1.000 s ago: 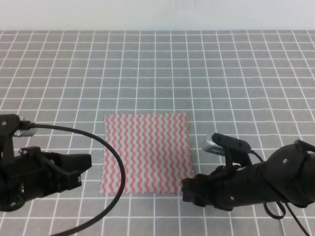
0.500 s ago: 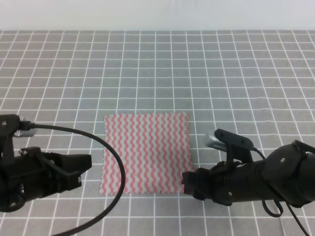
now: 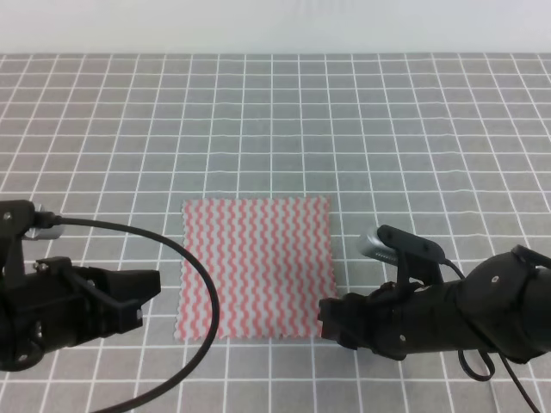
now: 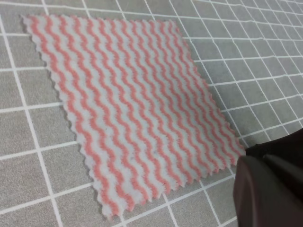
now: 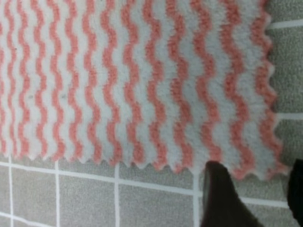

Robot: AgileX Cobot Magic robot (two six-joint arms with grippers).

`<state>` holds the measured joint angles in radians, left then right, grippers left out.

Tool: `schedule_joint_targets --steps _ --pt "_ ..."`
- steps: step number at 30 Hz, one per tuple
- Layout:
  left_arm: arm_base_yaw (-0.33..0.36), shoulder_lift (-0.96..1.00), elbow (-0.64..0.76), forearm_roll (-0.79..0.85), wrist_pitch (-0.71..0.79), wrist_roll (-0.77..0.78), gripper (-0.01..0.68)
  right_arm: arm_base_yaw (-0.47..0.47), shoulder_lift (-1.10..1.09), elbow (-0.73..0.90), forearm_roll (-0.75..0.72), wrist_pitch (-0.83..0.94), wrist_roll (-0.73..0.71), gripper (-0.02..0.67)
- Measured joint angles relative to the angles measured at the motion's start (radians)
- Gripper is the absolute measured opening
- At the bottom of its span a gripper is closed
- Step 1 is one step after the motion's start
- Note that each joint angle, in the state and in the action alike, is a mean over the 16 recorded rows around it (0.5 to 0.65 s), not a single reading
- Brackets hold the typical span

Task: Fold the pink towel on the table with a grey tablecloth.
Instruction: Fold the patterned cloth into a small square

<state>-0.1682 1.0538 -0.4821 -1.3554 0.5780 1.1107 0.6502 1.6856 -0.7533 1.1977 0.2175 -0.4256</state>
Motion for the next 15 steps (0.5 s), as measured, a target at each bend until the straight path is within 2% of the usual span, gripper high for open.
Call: schedule_joint_targets --steps 15 --pt "-0.001 -0.006 0.0 -0.004 0.003 0.002 -0.002 0.0 0.02 -0.04 -0.014 0.014 -0.002 0.295"
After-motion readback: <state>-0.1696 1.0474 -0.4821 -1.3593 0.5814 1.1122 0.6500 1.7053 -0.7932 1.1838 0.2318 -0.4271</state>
